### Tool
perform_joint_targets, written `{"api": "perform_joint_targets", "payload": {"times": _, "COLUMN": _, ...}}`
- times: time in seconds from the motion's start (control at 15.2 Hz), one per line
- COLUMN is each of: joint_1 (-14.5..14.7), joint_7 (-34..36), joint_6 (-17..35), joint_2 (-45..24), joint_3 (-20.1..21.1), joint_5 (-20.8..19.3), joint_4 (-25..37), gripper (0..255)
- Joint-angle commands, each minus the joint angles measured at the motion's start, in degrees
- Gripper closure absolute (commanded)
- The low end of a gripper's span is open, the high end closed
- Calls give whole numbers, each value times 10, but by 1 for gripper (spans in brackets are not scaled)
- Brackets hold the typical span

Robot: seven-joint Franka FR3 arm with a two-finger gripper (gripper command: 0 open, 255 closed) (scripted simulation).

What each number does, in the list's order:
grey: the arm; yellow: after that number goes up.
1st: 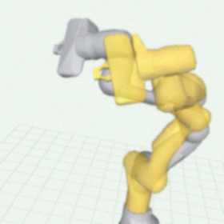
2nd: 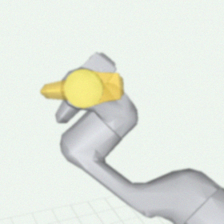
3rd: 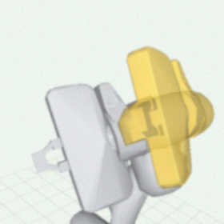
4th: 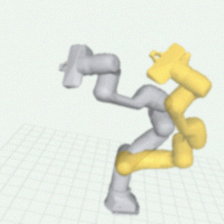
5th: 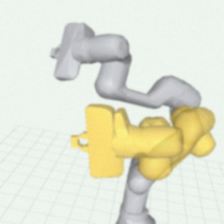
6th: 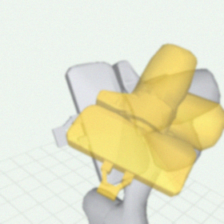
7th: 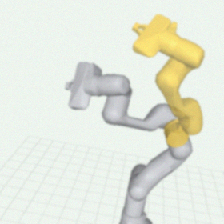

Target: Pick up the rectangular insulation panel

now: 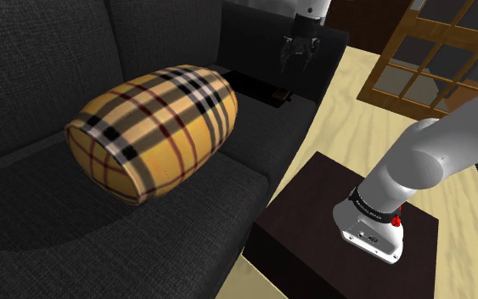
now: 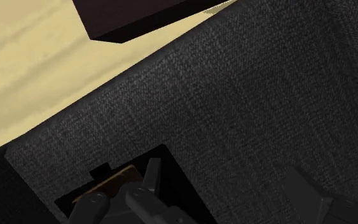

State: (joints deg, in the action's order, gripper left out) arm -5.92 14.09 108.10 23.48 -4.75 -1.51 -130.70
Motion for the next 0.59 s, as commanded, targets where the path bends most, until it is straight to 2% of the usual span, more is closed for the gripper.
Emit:
{"api": "perform_joint_targets", "payload": {"times": 0.0, "joint_1": -12, "joint_7": 24, "joint_6": 30, "joint_2": -37, "joint_3": -9, "joint_5": 5, "joint_4": 7, "gripper": 0}}
{"api": "perform_joint_targets", "payload": {"times": 0.53, "joint_1": -52, "joint_7": 104, "joint_6": 106, "joint_2": -179, "joint_3": -47, "joint_5": 39, "joint_4": 71, "gripper": 0}}
